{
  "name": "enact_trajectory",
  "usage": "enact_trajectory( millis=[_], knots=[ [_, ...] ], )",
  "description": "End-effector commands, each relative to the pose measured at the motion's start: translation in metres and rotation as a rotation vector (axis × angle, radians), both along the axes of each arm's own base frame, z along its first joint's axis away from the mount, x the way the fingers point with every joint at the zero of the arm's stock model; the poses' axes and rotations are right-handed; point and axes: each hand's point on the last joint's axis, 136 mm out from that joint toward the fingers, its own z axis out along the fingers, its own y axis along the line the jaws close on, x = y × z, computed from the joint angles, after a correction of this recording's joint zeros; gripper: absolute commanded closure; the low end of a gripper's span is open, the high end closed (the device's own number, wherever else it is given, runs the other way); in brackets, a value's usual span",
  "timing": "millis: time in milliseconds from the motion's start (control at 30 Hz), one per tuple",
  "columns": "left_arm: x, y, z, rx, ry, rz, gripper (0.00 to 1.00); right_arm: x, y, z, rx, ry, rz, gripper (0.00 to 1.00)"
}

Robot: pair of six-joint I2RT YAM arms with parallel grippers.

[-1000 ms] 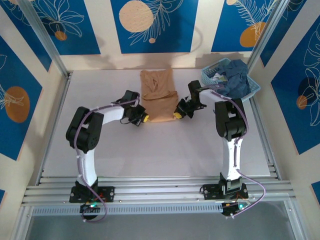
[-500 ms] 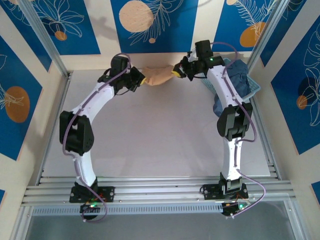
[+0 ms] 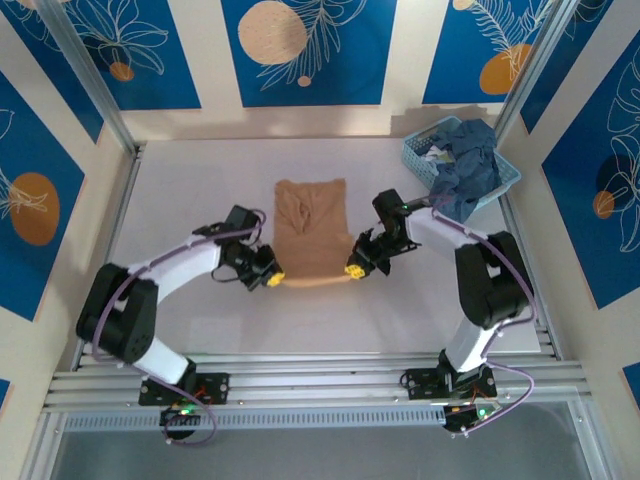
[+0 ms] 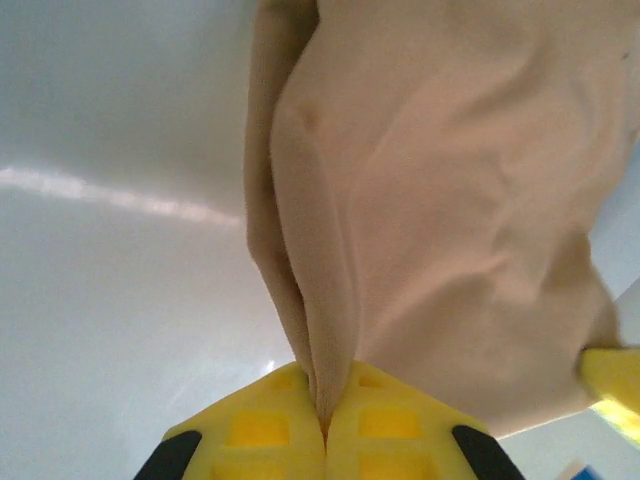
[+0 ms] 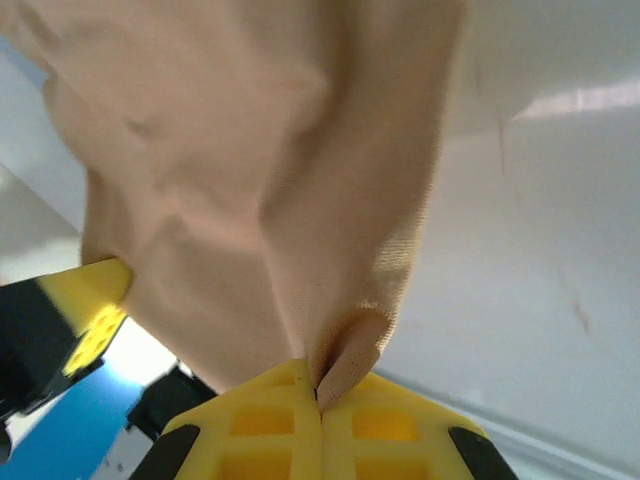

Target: Fold and stack the t-shirts

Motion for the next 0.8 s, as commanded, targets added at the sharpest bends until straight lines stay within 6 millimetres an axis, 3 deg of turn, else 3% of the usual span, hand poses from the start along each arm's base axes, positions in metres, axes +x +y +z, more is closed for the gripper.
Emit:
enact_trajectory(
  millis=[0,167,333,533,767],
  knots=[
    [-0.061,0.017,-0.011,0.034,0.119,-0.034,1.00,-0.044,0.002,0.006,0.037,0.106,0.050,1.00],
    [-0.100,0.016,-0.001,-0.007,0.146,-0.042,1.00,-0.084,-0.004,0.025,0.049,0.167,0.088,1.00],
    [-0.080,0.013,0.036,-0.025,0.030,0.004,1.00,-0.080,-0.002,0.053,0.095,0.146,0.066,1.00],
    [-0.029,0.010,0.073,0.013,-0.072,0.094,0.94,-0.038,0.002,0.088,0.111,0.092,0.009,1.00],
    [0.053,0.014,0.103,0.042,-0.076,0.186,0.95,0.042,0.008,0.113,0.145,0.046,-0.106,1.00]
  ],
)
